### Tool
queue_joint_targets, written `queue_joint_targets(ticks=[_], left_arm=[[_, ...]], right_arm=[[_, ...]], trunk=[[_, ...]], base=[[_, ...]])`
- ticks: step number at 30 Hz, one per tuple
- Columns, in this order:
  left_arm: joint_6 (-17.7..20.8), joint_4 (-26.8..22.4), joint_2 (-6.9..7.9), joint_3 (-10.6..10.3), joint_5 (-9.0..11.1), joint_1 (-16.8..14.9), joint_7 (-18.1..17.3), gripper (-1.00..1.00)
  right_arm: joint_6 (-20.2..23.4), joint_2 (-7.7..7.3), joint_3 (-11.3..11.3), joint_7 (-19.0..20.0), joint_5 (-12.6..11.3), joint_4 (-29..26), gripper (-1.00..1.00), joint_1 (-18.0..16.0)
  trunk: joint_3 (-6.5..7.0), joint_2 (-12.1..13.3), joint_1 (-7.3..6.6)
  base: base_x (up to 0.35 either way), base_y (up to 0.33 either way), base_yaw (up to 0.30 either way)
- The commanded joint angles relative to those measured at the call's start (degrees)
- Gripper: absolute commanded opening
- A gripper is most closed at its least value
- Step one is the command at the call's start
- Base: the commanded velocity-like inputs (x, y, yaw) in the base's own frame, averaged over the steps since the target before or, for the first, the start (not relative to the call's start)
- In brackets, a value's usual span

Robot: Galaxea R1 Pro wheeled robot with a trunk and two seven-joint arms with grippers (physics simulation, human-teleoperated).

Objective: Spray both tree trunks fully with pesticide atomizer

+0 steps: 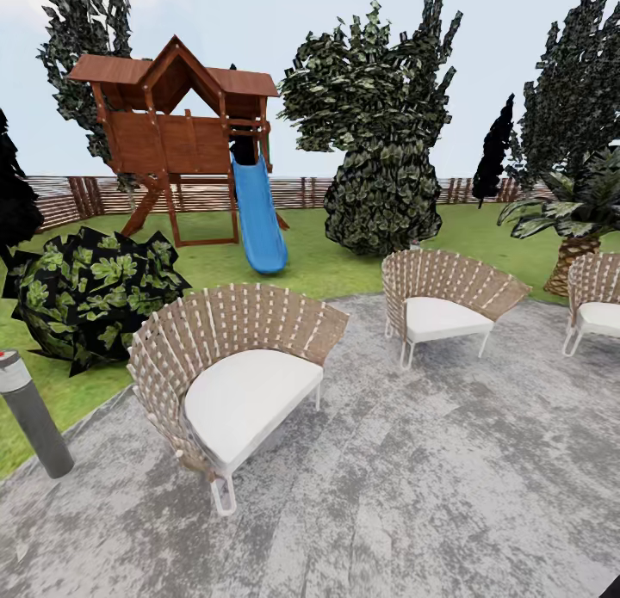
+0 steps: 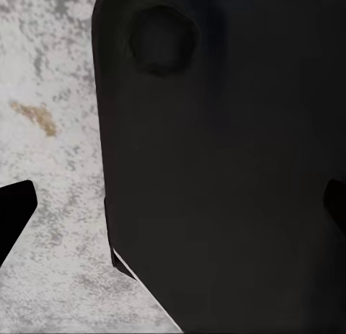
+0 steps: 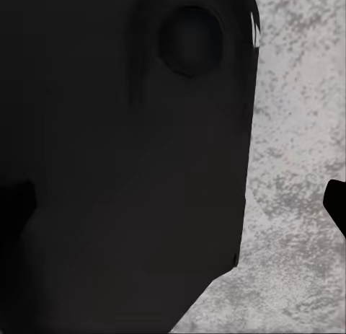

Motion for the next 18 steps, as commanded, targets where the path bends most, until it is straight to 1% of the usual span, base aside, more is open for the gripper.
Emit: queue_joint_targets(ticks=[1,4,7,13,18], left_arm=[[-0.1,0.3,-0.09,-0.3,0.1,0.2,-0.2,1.0],[-0.1,0.1,-0.05,-0.1,0.1,0.2,0.0,1.0],[-0.1,-0.1,-0.08,0.1,0.1,0.2,0.1,1.0],[-0.1,-0.6,0.26,-0.1,0.1,-0.1,0.6,1.0],[-0.8,-1.4,1.72,-0.2,0.0,-1.1,0.8,1.0]], right_arm=[[-0.3,0.33,-0.1,-0.3,0.2,-0.3,1.0,-0.3],[-1.1,1.3,0.1,-0.2,0.2,-1.3,1.0,-0.8],[-0.1,2.26,0.2,-0.2,0.2,-1.8,1.0,-0.8],[0.1,2.27,0.0,-0.2,0.2,-1.7,1.0,-0.8],[-1.3,1.89,0.1,-0.2,0.2,-3.2,1.0,-0.8]], trunk=[[-0.03,0.0,0.0],[-0.03,0.0,0.0],[-0.03,0.0,0.0],[-0.03,0.0,0.0],[-0.03,0.0,0.0]], base=[[0.0,0.0,0.0],[0.0,0.0,0.0],[0.0,0.0,0.0],[0.0,0.0,0.0],[0.0,0.0,0.0]])
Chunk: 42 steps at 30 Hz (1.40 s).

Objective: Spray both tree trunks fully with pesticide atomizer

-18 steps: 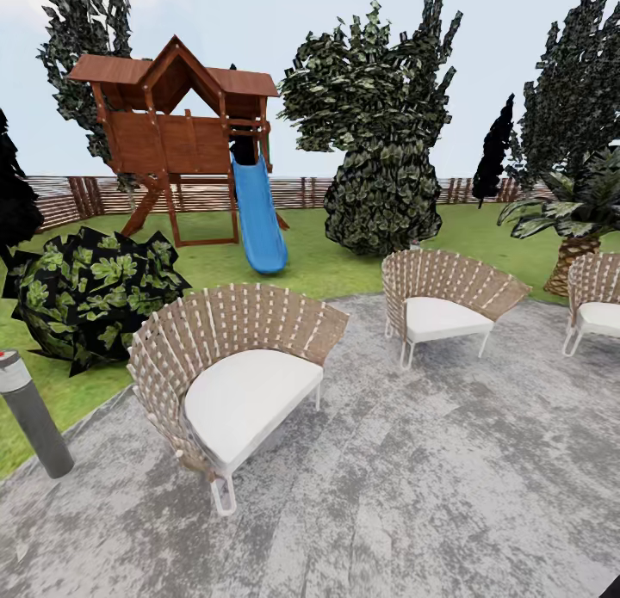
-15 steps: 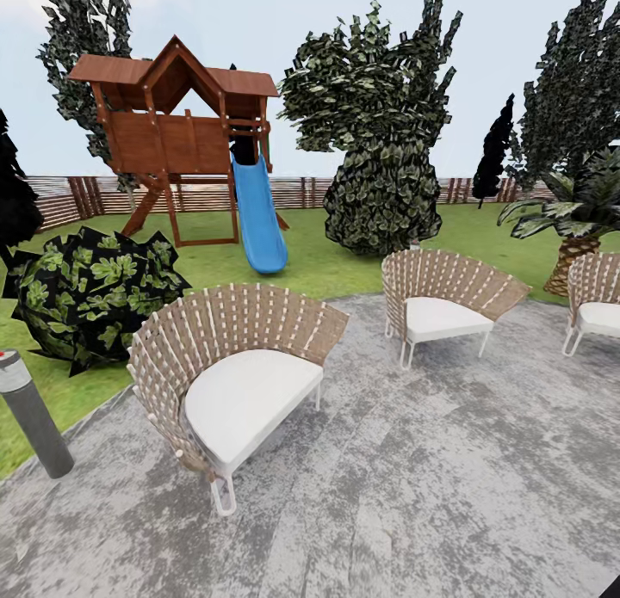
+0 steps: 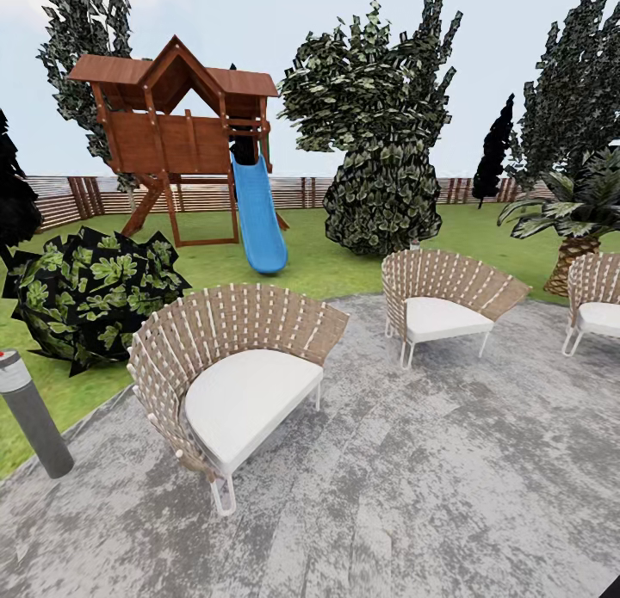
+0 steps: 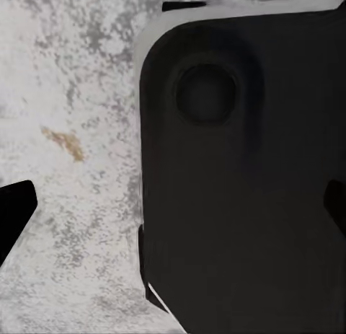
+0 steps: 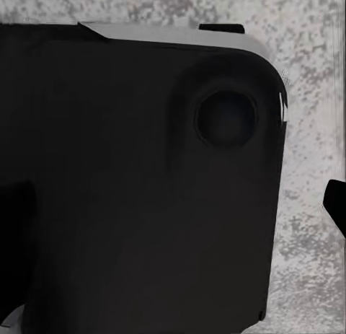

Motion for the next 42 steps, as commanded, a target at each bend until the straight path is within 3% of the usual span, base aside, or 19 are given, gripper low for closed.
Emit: queue_joint_targets(ticks=[1,6,12,13,16,22,30,42], left_arm=[[-0.4,-0.3,0.33,0.0,0.0,-0.4,0.1,1.0],[-2.0,-2.0,1.78,0.0,-0.1,-2.0,0.1,1.0],[-3.4,-3.9,1.36,0.0,0.0,-4.0,0.1,1.0],[-3.4,-19.9,1.21,-0.1,-0.1,-6.0,0.1,1.0],[-3.4,-20.8,1.04,-0.1,0.0,-8.3,0.1,1.0],[-3.5,-21.1,1.78,0.1,-0.1,-11.2,0.1,1.0],[-9.8,-21.4,2.24,0.1,-0.5,-11.2,0.0,1.0],[-11.5,-21.2,2.94,0.0,-0.7,-11.1,0.0,1.0]], right_arm=[[-0.5,-0.16,0.0,0.0,0.0,-0.3,1.0,0.0],[-2.1,-1.58,0.0,0.0,0.1,-1.9,1.0,-0.1],[-4.0,-3.52,-0.3,-0.1,-0.1,-3.9,1.0,-0.2],[-4.3,-6.01,-0.4,-0.1,-0.2,-29.0,1.0,-0.3],[-4.3,-6.08,-0.4,-0.1,-0.3,-33.7,1.0,-0.6],[-4.4,-6.13,-0.4,0.0,-0.1,-35.8,1.0,-2.0],[-5.5,-5.95,0.0,0.4,0.0,-32.7,1.0,-2.4],[-5.7,-5.94,-0.4,0.4,-0.2,-31.1,1.0,-2.4]], trunk=[[-0.06,0.0,0.0],[-0.06,0.0,0.0],[-0.06,0.0,0.0],[-0.06,0.0,0.0],[-0.06,0.0,0.0],[-0.06,0.0,0.0],[-0.02,0.0,0.0],[0.33,0.0,0.0]], base=[[0.0,0.0,0.0],[0.0,0.0,0.0],[0.0,0.0,0.0],[0.0,0.0,0.0],[0.0,0.0,0.0],[0.0,0.0,0.0],[0.0,0.0,-0.032],[-0.048,0.0,-0.233]])
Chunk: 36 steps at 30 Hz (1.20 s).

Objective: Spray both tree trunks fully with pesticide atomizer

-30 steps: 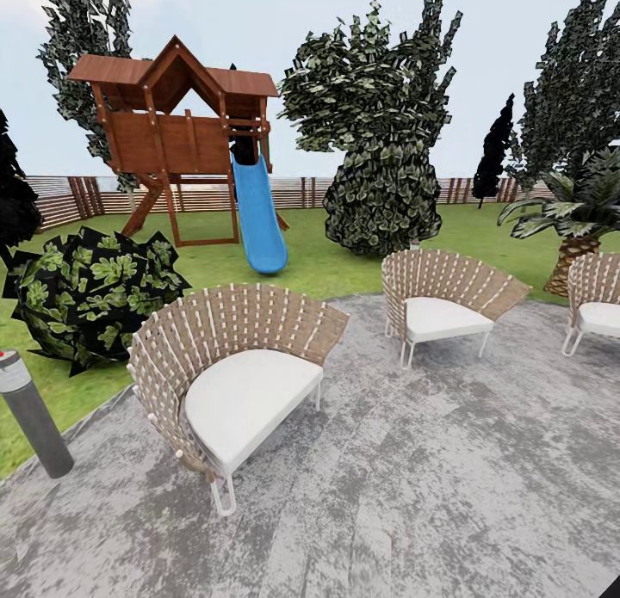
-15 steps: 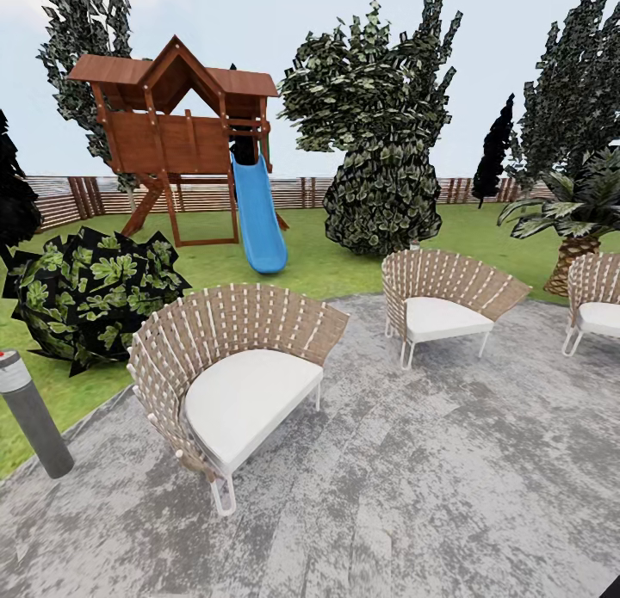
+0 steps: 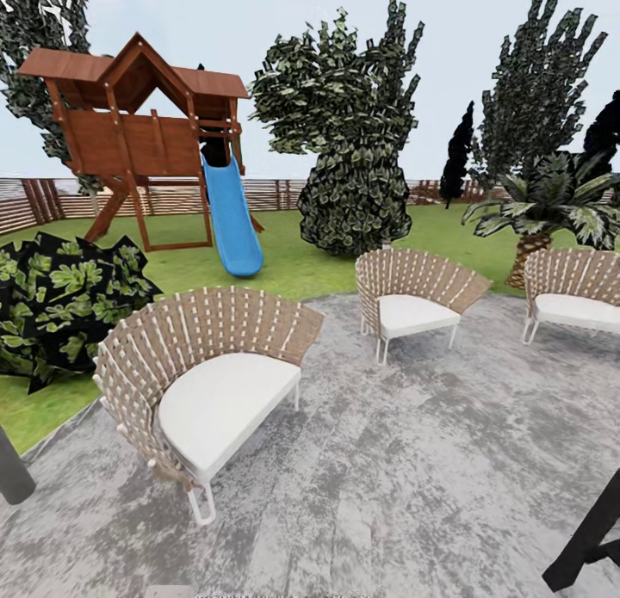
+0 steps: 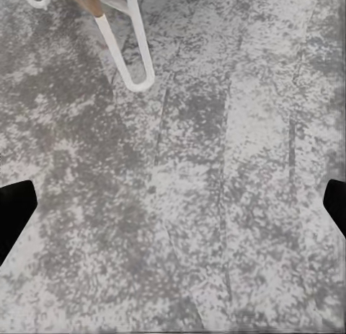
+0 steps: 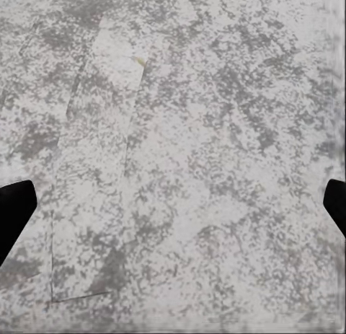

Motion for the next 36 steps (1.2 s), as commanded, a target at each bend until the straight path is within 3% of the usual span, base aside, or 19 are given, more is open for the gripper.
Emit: queue_joint_targets(ticks=[1,15,24,36], left_arm=[[-0.3,0.1,0.25,0.0,0.0,0.0,0.1,1.0],[-0.4,3.5,0.09,0.3,0.8,0.0,0.2,1.0],[-0.4,3.7,0.51,4.4,0.8,0.0,0.2,1.0],[-0.4,3.8,0.25,4.4,0.3,0.0,0.1,1.0]], right_arm=[[-0.2,-0.08,-0.1,-0.1,0.0,0.0,1.0,0.0],[-0.1,0.12,0.0,-0.3,-0.1,0.0,1.0,0.0],[-0.1,0.18,-0.1,-0.3,0.0,0.3,1.0,0.0],[-0.2,0.19,-0.1,-0.3,0.0,0.4,1.0,0.0]], trunk=[[-0.03,0.0,-0.03],[0.01,0.0,-0.03],[0.01,0.0,-0.03],[0.01,0.0,-0.03]], base=[[-0.287,0.0,-0.252],[-0.331,0.0,-0.257],[-0.336,0.009,-0.273],[-0.271,0.193,-0.287]])
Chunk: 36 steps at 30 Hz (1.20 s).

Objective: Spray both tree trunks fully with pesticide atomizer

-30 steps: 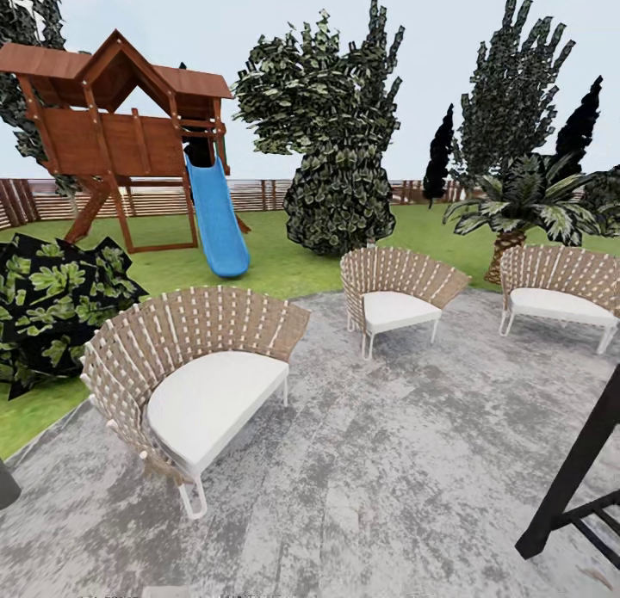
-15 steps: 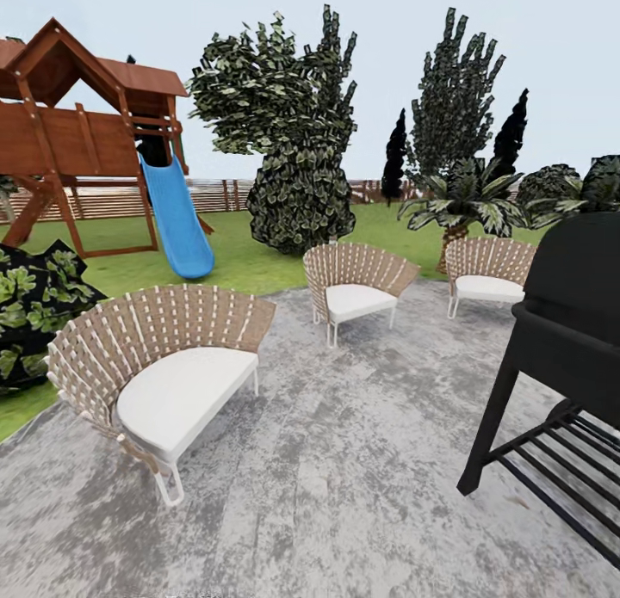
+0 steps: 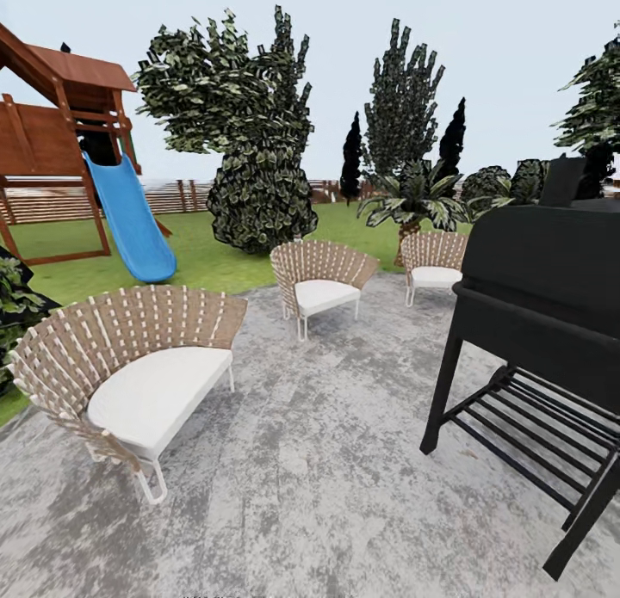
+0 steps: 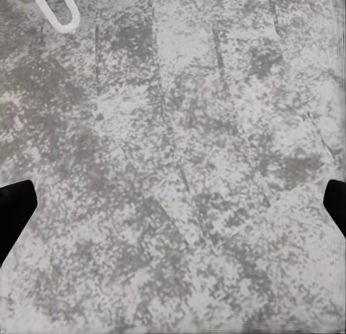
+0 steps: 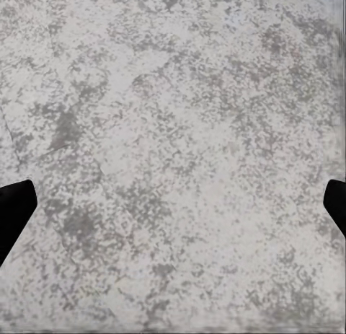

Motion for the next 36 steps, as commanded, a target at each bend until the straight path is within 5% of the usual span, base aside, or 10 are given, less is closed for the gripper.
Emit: queue_joint_targets(ticks=[1,17,36], left_arm=[[-0.2,0.0,-0.02,0.1,-0.1,0.0,0.1,1.0],[-0.2,0.2,0.04,-0.1,-0.4,0.0,0.0,1.0],[-0.1,0.3,-0.1,-0.3,-0.5,0.0,0.0,1.0]], right_arm=[[-0.2,0.01,0.0,0.0,0.0,0.0,1.0,0.0],[-0.1,0.01,0.0,0.0,0.0,0.0,1.0,0.0],[-0.1,0.01,-0.1,0.0,-0.1,0.0,1.0,0.0]], trunk=[[-0.06,0.0,-0.03],[-0.08,0.0,-0.03],[-4.27,-7.7,4.15]], base=[[-0.211,0.206,-0.296],[-0.027,0.026,-0.3],[0.0,0.0,-0.284]])
